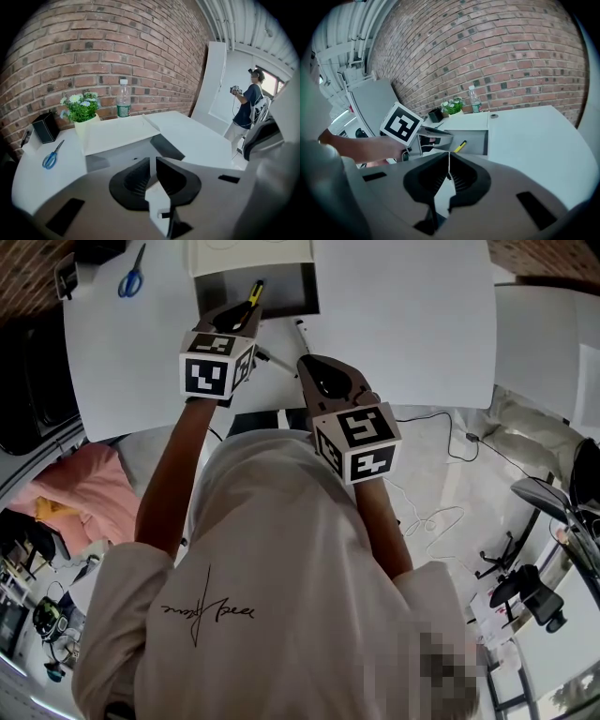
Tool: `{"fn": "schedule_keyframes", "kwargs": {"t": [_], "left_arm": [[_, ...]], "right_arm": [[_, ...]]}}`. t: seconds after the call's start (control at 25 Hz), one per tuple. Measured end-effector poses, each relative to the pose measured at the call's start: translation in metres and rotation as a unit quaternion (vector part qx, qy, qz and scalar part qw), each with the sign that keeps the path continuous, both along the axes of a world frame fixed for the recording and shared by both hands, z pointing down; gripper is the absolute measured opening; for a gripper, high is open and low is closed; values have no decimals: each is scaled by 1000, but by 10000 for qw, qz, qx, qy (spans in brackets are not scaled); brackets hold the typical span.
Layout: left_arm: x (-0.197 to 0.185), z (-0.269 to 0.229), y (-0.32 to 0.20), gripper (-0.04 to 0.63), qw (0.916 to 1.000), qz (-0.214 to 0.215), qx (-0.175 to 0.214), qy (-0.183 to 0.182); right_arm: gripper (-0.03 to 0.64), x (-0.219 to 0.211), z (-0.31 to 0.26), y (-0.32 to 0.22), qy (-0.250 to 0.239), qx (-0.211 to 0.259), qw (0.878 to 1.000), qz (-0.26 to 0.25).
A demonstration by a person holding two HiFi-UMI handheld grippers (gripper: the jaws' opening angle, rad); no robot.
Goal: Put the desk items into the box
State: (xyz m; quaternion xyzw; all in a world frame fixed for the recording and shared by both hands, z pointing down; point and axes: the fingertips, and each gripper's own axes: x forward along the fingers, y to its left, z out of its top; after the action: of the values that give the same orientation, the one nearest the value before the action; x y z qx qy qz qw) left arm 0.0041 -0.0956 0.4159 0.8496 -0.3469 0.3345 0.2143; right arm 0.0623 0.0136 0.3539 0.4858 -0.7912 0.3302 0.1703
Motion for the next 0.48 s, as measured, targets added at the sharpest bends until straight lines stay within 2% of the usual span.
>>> {"fn": "schedule_keyframes", "kwargs": {"t": [0.2, 0.48], "left_arm": [[-6, -7, 10, 34, 9998, -171, -50, 92], [-11, -14, 27, 28, 9978, -449, -242, 422]], "right_arm": [[26, 0, -2, 0, -1, 37, 10000, 3], [26, 0, -3, -1, 7, 81, 10000, 29]]}}
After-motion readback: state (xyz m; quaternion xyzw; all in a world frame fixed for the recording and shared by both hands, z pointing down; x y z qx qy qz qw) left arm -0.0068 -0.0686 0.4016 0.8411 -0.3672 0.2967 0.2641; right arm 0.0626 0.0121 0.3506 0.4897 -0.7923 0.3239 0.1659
